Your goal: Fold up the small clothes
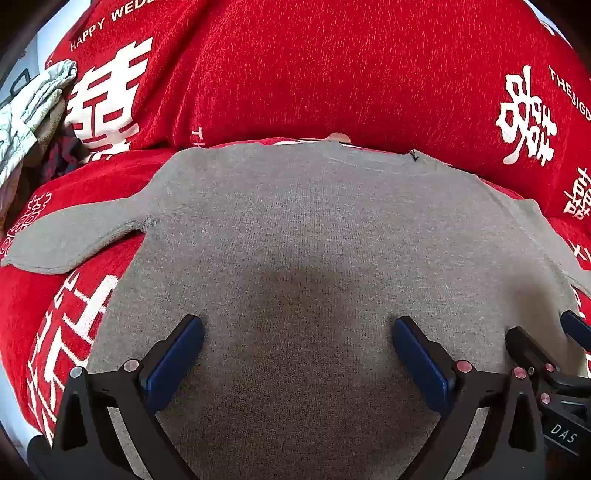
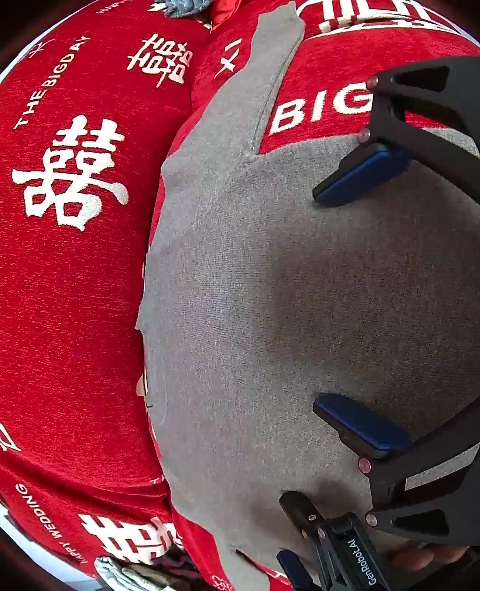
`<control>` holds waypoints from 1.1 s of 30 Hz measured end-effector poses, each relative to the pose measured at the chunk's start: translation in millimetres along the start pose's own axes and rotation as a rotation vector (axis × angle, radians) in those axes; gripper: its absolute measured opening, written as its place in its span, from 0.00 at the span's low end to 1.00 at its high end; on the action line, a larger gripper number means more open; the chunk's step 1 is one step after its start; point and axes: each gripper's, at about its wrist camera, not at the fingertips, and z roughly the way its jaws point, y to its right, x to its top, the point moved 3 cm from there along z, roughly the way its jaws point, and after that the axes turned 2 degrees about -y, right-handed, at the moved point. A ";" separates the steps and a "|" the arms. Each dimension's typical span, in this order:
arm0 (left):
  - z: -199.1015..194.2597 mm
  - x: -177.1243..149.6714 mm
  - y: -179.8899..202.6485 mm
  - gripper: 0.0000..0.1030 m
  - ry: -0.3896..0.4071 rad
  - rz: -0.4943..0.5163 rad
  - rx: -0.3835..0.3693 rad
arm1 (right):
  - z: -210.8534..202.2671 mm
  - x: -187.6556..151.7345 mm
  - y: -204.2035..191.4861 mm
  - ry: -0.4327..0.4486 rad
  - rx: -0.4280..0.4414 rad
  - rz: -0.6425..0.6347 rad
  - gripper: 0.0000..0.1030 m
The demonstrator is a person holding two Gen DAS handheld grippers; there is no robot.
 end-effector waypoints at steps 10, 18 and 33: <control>0.7 -1.0 -1.0 1.00 -0.006 -0.002 0.008 | 0.1 0.1 -0.1 0.001 0.001 0.001 0.99; -0.6 0.8 -2.5 0.99 -0.017 -0.006 0.011 | 0.2 -0.3 -0.7 0.001 0.001 0.001 0.99; 0.1 0.8 -1.4 1.00 -0.039 0.004 0.034 | -0.3 -0.7 -4.0 0.000 0.003 0.002 0.99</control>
